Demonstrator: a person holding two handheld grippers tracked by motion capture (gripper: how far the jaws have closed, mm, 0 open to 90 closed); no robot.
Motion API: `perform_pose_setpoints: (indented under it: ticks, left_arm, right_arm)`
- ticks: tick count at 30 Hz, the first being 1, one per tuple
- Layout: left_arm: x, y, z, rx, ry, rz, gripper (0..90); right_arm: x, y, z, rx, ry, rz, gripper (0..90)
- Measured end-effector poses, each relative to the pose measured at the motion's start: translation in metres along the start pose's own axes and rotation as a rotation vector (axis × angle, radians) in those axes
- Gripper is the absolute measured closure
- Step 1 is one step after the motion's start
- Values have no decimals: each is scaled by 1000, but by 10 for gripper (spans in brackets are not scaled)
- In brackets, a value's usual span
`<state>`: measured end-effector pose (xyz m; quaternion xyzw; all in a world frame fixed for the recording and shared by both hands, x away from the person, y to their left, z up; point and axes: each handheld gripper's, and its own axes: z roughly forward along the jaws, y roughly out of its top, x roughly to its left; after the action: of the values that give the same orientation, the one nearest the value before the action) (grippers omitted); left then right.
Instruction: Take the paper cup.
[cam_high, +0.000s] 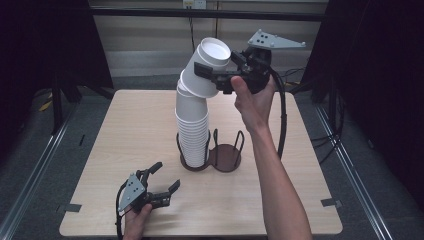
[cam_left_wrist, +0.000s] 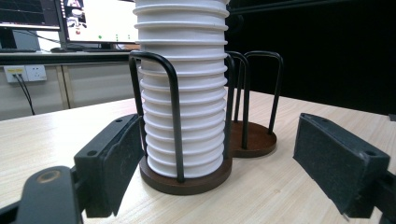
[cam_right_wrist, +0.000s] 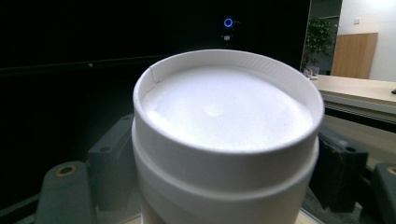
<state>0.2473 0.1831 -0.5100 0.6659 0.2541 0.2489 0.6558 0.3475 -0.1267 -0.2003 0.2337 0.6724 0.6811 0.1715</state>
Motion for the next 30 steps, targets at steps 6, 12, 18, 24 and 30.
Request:
perform_pose_setpoints:
  ticks: [6,12,18,24,30]
  left_arm:
    - [0,0,0,-1,6,0,153]
    - [0,0,0,1,-1,0,154]
    - [0,0,-1,4,-5,-2,156]
    - [1,2,0,30,-26,-35,157]
    - [2,10,1,26,-56,-52,157]
  right_arm:
    - [-4,1,-22,-6,-26,15,215]
    - [-4,-2,-39,4,-41,15,215]
    - [-2,-9,-60,39,-57,-7,217]
    - [-3,-20,-77,39,-62,0,218]
    - [-2,-38,-85,65,-70,4,219]
